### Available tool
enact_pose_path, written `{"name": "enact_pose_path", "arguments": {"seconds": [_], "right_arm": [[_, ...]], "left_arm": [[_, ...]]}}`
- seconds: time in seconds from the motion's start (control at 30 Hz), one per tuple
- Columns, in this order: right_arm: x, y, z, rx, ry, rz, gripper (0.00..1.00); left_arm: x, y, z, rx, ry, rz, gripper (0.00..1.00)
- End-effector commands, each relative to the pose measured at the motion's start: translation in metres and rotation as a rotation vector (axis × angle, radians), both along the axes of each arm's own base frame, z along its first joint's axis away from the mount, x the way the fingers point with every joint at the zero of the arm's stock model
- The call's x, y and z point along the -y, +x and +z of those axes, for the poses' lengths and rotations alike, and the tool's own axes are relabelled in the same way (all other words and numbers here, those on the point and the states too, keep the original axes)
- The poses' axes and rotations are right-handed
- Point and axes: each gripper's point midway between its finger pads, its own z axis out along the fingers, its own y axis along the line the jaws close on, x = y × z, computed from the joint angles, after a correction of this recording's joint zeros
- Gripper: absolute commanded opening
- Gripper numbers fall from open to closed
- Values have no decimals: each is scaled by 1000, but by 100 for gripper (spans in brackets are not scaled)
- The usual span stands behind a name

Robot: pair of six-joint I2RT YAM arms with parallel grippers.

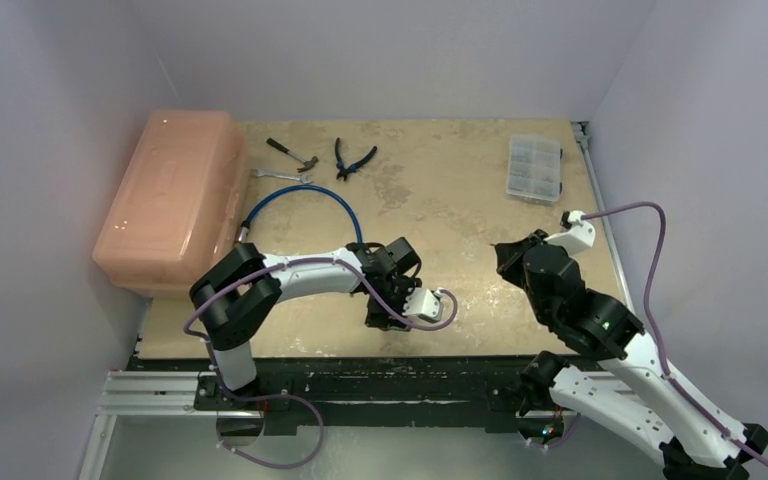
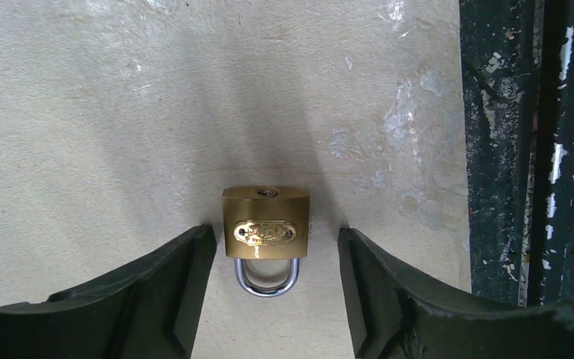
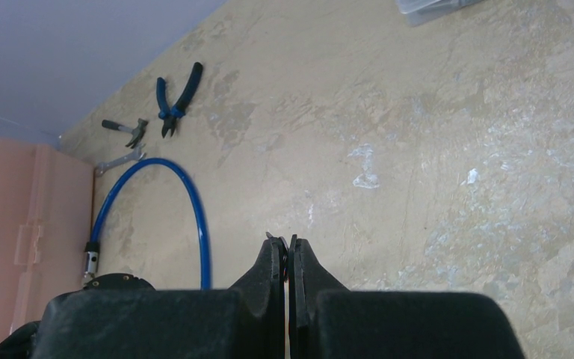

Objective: Unlock with the key

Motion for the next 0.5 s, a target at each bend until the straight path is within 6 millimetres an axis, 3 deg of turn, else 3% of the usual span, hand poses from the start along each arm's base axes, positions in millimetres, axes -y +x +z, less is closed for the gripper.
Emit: {"name": "enact_pose_path", "arguments": {"seconds": [0.0,0.23,0.4,0.47], "right_arm": [[-1,1,6,25,27,-2,0],[-1,1,3,19,19,-2,0],[0,1,2,16,16,-8,0],[1,1,2,15,15,-10,0]], "left_arm": [[12,3,0,-13,-36,-5,64],[6,4,-12,-3,-14,0,53],[10,-3,-15,-36,-47,-23,21],[11,-4,-14,-35,-59,-26,1]]}}
